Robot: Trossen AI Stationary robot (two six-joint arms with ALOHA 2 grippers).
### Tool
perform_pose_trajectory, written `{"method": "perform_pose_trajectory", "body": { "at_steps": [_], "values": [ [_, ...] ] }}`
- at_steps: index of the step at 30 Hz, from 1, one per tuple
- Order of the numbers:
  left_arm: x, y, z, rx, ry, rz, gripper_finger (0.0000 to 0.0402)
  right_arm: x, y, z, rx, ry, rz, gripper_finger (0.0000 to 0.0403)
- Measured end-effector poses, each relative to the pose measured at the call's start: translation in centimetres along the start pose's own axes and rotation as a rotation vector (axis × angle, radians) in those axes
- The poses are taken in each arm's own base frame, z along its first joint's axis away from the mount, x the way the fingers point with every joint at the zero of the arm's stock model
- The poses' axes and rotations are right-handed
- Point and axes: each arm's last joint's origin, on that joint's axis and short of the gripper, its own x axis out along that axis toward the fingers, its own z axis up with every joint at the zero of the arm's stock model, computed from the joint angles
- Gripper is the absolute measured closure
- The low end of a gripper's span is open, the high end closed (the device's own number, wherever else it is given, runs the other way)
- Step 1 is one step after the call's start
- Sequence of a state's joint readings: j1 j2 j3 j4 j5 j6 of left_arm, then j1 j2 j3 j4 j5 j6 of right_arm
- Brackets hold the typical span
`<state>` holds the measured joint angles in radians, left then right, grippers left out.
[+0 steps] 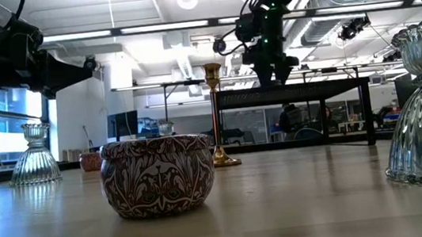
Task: Pick & Place candle stick holders
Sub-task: Put the black patterned candle on the shelf
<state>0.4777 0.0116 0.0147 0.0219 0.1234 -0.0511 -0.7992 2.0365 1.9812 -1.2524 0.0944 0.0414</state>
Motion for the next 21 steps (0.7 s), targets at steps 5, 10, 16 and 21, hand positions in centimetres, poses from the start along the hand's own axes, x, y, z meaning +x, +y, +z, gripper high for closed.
{"method": "perform_pose_trajectory", "body": {
  "at_steps": [5,10,16,21],
  "values": [
    [0.00,0.00,0.00,-0.006,0.000,0.000,0.0401,0.00,-0.01,-0.07,0.000,0.007,0.000,0.0115],
    [0.00,0.00,0.00,-0.006,0.000,0.000,0.0401,0.00,0.07,-0.04,0.002,0.004,0.012,0.0115],
    [0.00,0.00,0.00,-0.006,0.000,0.000,0.0401,0.58,0.12,0.05,0.000,0.019,0.007,0.0115],
    [0.00,0.00,0.00,-0.006,0.000,-0.001,0.0401,0.78,0.26,0.10,-0.005,0.022,0.021,0.0114]
  ]
}}
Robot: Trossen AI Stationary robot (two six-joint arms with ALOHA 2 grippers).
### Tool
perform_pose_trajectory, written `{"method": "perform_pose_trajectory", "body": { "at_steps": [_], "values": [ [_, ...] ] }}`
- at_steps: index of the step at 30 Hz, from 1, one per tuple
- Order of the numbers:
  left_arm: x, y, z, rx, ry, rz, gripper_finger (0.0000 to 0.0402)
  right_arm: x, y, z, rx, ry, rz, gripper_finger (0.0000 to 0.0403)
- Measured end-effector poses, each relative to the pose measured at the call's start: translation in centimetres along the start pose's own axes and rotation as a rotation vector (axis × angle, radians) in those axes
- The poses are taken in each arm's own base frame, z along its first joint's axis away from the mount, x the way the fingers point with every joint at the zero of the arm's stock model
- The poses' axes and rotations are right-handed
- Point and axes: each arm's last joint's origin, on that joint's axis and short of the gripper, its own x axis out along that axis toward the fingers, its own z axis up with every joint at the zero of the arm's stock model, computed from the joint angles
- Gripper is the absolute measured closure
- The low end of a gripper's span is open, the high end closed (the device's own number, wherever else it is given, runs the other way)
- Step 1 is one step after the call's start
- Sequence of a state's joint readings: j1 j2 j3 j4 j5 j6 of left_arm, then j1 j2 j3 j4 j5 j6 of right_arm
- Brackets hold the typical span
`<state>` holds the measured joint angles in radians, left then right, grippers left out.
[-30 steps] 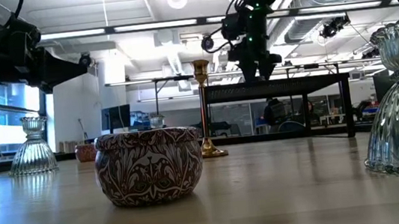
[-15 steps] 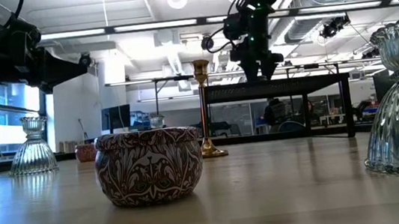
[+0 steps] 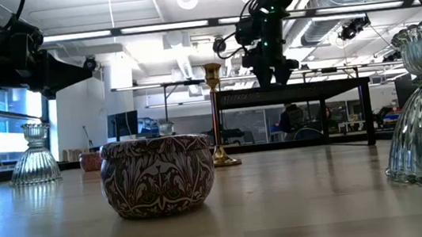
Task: Pick & Place candle stick holders
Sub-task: Put the black patterned candle on the shelf
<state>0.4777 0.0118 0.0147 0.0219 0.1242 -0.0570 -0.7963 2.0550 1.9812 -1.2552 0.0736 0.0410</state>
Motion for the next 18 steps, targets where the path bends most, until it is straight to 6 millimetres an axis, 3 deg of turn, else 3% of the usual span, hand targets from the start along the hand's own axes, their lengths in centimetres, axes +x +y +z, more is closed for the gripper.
{"method": "perform_pose_trajectory", "body": {
  "at_steps": [13,18],
  "values": [
    [0.0,0.0,0.0,-0.001,0.000,0.000,0.0401,-0.1,0.9,-0.1,-0.062,0.001,-0.033,0.0071],
    [0.0,0.0,0.0,-0.001,0.000,0.000,0.0401,-1.2,0.8,-0.3,-0.071,-0.024,-0.039,0.0072]
  ]
}}
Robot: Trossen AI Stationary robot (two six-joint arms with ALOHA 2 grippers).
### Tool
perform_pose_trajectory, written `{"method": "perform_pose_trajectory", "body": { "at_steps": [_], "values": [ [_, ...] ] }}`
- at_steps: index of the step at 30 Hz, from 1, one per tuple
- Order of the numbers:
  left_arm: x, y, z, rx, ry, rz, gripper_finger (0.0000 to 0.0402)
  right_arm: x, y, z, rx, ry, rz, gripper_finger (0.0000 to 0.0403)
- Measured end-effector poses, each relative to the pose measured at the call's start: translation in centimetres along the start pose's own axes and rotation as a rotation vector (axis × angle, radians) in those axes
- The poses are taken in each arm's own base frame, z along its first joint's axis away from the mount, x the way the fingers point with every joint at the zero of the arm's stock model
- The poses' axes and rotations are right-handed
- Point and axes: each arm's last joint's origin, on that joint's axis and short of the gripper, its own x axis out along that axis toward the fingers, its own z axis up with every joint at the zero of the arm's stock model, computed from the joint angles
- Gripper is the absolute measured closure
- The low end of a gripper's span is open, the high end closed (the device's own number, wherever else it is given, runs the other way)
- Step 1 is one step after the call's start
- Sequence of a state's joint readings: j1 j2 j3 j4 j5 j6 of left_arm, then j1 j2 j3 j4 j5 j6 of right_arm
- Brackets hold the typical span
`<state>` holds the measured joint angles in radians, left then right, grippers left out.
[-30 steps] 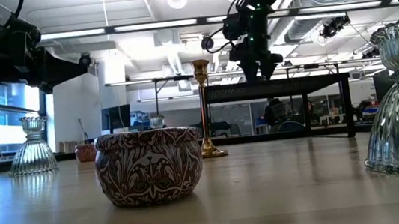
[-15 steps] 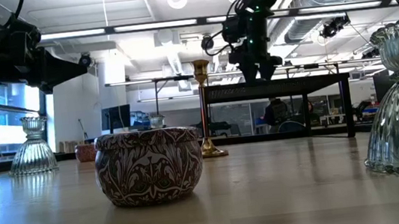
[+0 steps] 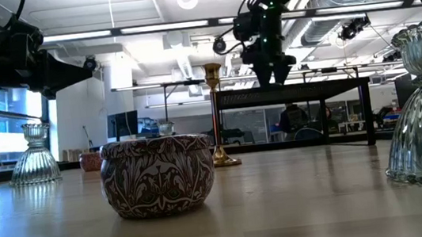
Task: Pick & Place candle stick holders
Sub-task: Put the black patterned candle on the shelf, then put the pink patterned candle on the shelf
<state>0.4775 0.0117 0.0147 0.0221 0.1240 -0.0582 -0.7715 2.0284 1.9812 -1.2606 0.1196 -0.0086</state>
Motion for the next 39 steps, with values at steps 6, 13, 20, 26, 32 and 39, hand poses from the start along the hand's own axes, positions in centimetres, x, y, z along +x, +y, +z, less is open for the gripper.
{"method": "perform_pose_trajectory", "body": {
  "at_steps": [6,13,20,26,32,39],
  "values": [
    [0.0,0.0,0.0,0.000,0.000,0.000,0.0401,-1.2,0.0,-0.2,0.002,-0.032,0.039,0.0071],
    [0.0,0.0,0.0,0.000,0.000,0.001,0.0401,-3.8,0.3,-0.9,-0.025,-0.091,0.040,0.0083],
    [0.0,0.0,0.0,-0.003,0.000,0.001,0.0401,-10.0,1.3,-3.3,-0.060,-0.236,-0.040,0.0161],
    [0.0,0.0,0.0,-0.005,0.000,0.001,0.0401,-11.0,4.4,-7.1,-0.106,-0.456,-0.006,0.0281],
    [0.0,0.0,0.0,-0.032,-0.001,0.000,0.0401,-8.5,8.3,-12.4,-0.157,-0.800,0.176,0.0394],
    [0.1,-0.3,0.0,-0.060,0.010,-0.095,0.0401,-5.9,11.2,-16.5,-0.187,-1.157,0.354,0.0359]
  ]
}}
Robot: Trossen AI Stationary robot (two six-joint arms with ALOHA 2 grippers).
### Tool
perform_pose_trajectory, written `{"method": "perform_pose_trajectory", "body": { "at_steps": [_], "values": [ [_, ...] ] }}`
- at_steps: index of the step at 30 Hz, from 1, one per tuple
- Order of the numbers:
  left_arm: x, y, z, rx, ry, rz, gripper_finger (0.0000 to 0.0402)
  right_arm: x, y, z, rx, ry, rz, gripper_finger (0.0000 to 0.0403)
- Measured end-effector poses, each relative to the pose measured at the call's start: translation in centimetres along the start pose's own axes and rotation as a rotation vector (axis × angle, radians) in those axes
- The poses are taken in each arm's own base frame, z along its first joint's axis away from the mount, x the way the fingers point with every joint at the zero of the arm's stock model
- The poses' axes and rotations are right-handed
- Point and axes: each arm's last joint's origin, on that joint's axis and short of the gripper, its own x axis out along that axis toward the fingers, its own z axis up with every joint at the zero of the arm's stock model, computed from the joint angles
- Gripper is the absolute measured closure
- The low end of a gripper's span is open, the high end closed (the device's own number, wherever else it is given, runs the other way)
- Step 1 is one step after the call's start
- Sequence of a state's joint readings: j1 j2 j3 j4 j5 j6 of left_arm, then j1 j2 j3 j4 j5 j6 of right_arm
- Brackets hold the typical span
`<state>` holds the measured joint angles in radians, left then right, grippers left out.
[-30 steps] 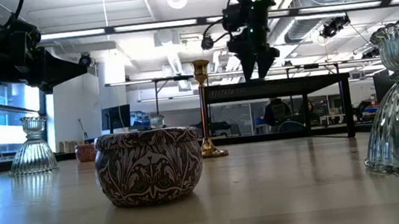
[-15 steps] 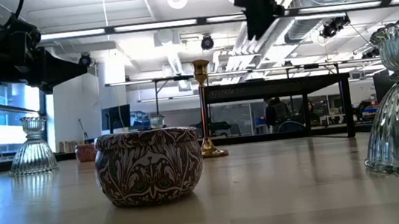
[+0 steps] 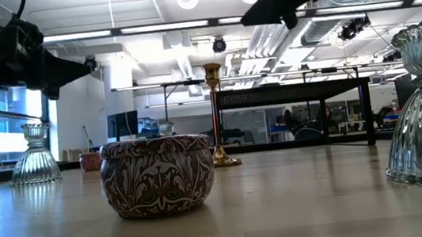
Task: Pick & Place candle stick holders
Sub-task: Put the pink patterned candle on the shelf
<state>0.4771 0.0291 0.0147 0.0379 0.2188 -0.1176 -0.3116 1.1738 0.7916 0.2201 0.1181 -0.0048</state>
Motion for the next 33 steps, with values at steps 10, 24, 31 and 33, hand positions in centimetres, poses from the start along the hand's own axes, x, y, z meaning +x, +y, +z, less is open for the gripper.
{"method": "perform_pose_trajectory", "body": {
  "at_steps": [10,24,31,33],
  "values": [
    [0.7,0.3,-0.7,-0.010,0.081,0.036,0.0401,-0.5,1.2,-3.4,0.013,-0.102,0.073,0.0398],
    [2.4,1.1,-0.4,-0.015,0.232,0.205,0.0401,-0.6,1.4,-3.1,-0.127,-0.149,0.145,0.0402],
    [4.3,1.3,4.8,0.002,0.448,0.350,0.0401,-0.6,1.4,-3.6,-0.133,-0.116,0.147,0.0401],
    [5.1,1.4,6.6,0.001,0.541,0.385,0.0401,-0.6,1.4,-3.7,-0.134,-0.105,0.147,0.0401]
  ]
}}
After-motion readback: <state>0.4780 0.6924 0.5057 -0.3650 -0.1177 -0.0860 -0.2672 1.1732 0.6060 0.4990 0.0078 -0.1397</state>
